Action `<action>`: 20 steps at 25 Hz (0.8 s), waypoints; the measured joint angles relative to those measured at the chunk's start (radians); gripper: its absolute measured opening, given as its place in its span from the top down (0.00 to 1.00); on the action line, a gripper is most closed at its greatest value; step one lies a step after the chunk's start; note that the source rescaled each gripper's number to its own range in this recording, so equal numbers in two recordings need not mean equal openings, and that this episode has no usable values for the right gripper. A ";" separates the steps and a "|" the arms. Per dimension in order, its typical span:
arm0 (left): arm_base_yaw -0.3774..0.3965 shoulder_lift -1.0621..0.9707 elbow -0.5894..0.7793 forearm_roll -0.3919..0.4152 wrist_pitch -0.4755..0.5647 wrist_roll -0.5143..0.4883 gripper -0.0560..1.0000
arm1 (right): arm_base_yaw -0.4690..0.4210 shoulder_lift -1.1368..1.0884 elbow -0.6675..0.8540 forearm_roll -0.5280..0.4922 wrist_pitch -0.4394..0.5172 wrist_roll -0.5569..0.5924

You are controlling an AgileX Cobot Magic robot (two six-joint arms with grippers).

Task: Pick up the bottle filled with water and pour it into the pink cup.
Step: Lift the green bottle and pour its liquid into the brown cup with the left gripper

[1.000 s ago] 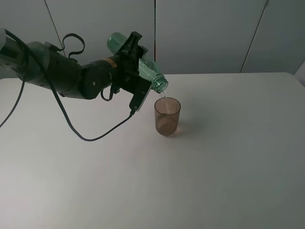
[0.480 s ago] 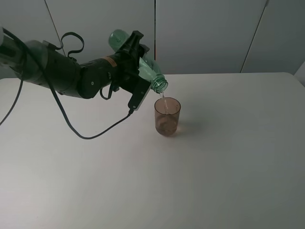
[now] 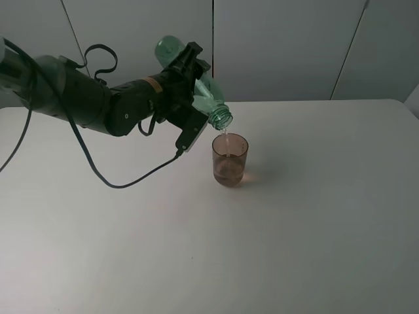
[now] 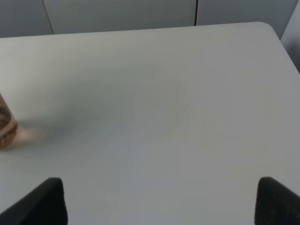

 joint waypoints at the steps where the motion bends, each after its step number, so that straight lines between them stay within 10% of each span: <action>1: 0.000 0.000 0.000 0.003 -0.002 0.000 0.94 | 0.000 0.000 0.000 0.000 0.000 0.000; 20: 0.000 -0.002 -0.038 0.073 0.000 0.000 0.94 | 0.000 0.000 0.000 0.000 0.000 0.000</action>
